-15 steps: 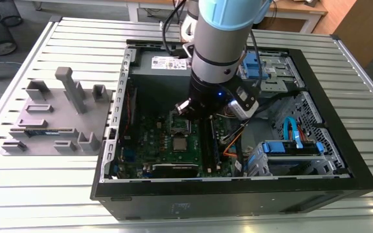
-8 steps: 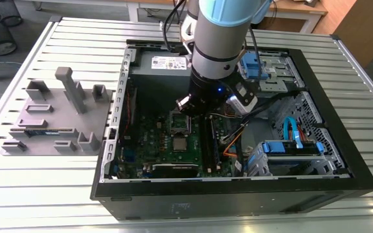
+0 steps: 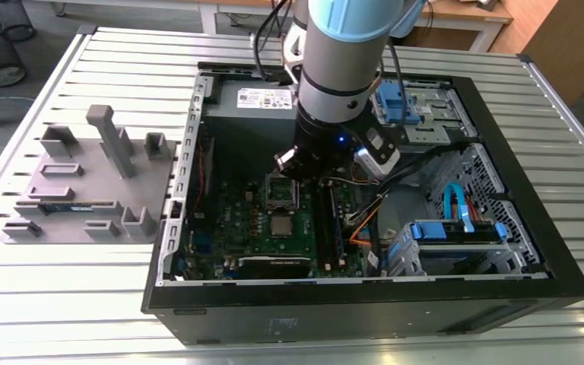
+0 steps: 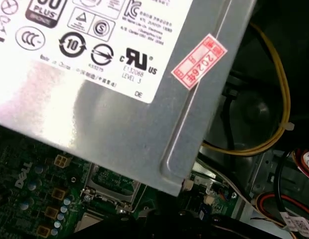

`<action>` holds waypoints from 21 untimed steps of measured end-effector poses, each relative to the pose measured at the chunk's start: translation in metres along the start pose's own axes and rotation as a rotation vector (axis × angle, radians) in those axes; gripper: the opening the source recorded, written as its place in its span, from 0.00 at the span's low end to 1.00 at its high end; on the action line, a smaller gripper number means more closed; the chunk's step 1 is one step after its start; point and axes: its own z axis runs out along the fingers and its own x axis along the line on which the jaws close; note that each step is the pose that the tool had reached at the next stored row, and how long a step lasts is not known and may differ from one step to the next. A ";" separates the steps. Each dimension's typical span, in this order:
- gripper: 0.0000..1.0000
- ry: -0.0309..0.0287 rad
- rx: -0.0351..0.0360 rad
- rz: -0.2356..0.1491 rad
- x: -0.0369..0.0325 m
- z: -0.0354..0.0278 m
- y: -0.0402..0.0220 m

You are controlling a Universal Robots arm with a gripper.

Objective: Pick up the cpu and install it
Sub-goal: 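Close the cpu cover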

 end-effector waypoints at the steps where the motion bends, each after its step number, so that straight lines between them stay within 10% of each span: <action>1: 0.11 -0.0026 -0.0009 0.000 0.0014 0.0001 0.0006; 8: 0.11 -0.0173 -0.0161 -0.001 0.0044 0.0017 0.0042; 17: 0.11 -0.0177 -0.0174 -0.003 0.0046 0.0020 0.0043; 21: 0.11 -0.0135 -0.0201 -0.070 0.0046 0.0023 0.0042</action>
